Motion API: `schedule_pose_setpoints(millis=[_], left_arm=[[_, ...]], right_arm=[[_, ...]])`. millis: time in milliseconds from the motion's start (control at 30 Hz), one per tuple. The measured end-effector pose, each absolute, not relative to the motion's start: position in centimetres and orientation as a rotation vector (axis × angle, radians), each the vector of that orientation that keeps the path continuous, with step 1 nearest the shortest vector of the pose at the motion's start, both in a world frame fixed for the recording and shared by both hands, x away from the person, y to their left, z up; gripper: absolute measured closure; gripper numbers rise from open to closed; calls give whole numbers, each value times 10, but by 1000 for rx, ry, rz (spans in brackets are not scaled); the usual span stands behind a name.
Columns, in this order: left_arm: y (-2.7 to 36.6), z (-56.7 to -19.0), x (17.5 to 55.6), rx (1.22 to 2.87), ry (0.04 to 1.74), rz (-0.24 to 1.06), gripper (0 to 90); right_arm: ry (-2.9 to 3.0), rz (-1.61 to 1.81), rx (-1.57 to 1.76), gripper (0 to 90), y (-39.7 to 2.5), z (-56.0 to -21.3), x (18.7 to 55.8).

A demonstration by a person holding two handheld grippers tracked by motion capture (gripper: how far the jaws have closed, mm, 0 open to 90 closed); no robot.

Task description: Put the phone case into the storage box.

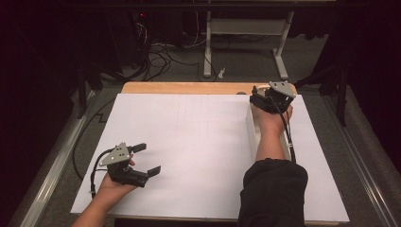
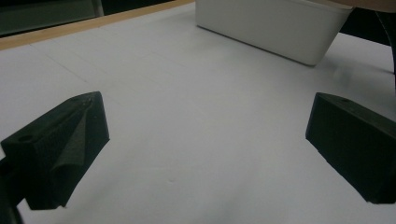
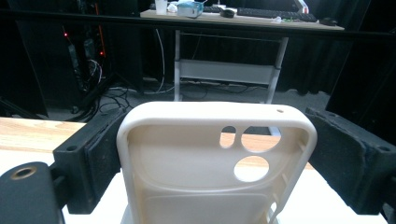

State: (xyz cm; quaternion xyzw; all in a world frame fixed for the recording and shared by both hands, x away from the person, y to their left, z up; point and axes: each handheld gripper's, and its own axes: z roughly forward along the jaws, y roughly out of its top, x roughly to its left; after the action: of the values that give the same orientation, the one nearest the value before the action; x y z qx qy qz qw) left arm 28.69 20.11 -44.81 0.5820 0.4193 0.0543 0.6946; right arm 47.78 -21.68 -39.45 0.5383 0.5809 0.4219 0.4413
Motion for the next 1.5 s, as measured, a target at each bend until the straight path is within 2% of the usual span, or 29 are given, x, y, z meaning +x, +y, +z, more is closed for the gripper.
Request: schedule_pose_setpoints(millis=[400, 733, 1500], left_arm=[[200, -449, 287, 1305, 937, 119, 5], [201, -449, 287, 1305, 937, 121, 5], [200, -449, 286, 1311, 934, 120, 5]], right_arm=[[1445, 1058, 1334, 81, -218, -395, 482], [1449, 1063, 1351, 4, -220, -396, 486], [1467, 1061, 1342, 2, -218, -395, 491]])
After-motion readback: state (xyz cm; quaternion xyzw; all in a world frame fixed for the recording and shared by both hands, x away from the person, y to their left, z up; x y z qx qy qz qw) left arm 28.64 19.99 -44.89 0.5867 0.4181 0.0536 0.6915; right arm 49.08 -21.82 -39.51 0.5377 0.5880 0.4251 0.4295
